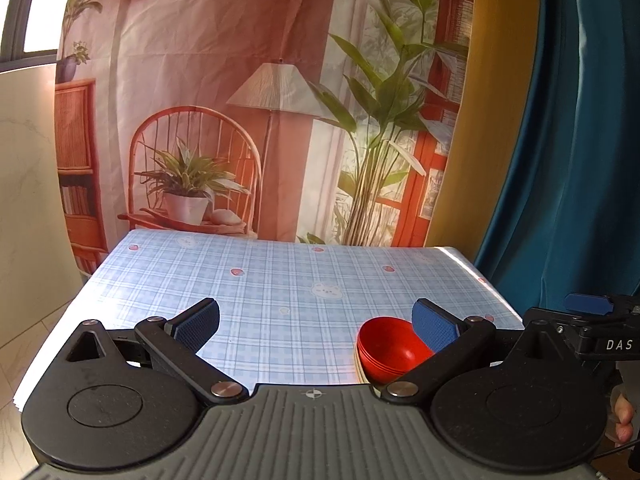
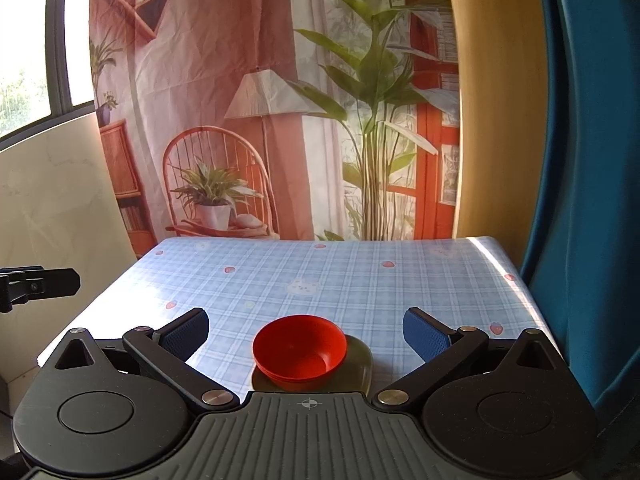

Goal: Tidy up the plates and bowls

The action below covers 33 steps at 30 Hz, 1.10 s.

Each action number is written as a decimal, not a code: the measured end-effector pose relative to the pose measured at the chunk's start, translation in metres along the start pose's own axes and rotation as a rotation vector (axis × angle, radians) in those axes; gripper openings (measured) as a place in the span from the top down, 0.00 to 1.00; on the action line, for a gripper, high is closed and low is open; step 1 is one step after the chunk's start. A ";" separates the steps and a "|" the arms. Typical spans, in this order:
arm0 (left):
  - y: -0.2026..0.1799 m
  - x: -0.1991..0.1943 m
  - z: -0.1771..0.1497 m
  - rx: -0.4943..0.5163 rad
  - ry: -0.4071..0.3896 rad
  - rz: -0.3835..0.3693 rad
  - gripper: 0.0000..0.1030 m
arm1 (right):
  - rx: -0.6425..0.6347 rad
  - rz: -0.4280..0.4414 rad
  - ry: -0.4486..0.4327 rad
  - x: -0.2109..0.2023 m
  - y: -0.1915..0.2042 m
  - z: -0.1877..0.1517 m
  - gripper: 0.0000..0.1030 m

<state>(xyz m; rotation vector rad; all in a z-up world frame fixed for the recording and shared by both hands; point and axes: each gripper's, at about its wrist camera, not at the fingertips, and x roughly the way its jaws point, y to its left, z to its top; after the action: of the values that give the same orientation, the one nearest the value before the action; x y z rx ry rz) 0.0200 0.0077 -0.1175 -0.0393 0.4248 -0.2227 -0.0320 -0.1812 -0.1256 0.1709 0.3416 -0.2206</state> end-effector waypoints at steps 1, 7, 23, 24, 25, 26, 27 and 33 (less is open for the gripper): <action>0.000 -0.003 0.000 0.002 -0.008 0.017 0.00 | 0.000 -0.012 -0.004 -0.003 0.000 0.000 0.00; -0.002 -0.012 0.003 0.000 -0.030 0.081 0.00 | -0.003 -0.006 -0.027 -0.010 0.004 -0.003 0.00; -0.006 -0.015 -0.001 0.023 -0.021 0.121 0.00 | -0.034 -0.021 -0.043 -0.015 0.009 -0.001 0.00; -0.005 -0.014 -0.001 0.023 -0.019 0.121 0.00 | -0.038 -0.022 -0.044 -0.015 0.010 -0.001 0.00; -0.005 -0.014 -0.001 0.024 -0.017 0.123 0.00 | -0.040 -0.022 -0.045 -0.015 0.010 -0.001 0.00; -0.005 -0.014 -0.002 0.025 -0.015 0.124 0.00 | -0.042 -0.023 -0.044 -0.015 0.011 -0.001 0.00; -0.005 -0.014 -0.001 0.027 -0.012 0.125 0.00 | -0.040 -0.023 -0.044 -0.015 0.011 -0.001 0.00; -0.007 -0.015 -0.003 0.042 -0.008 0.127 0.00 | -0.039 -0.022 -0.042 -0.014 0.011 0.000 0.00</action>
<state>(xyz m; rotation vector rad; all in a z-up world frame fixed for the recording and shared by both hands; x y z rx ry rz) 0.0036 0.0038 -0.1133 0.0277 0.4131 -0.1067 -0.0426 -0.1679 -0.1193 0.1235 0.3063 -0.2389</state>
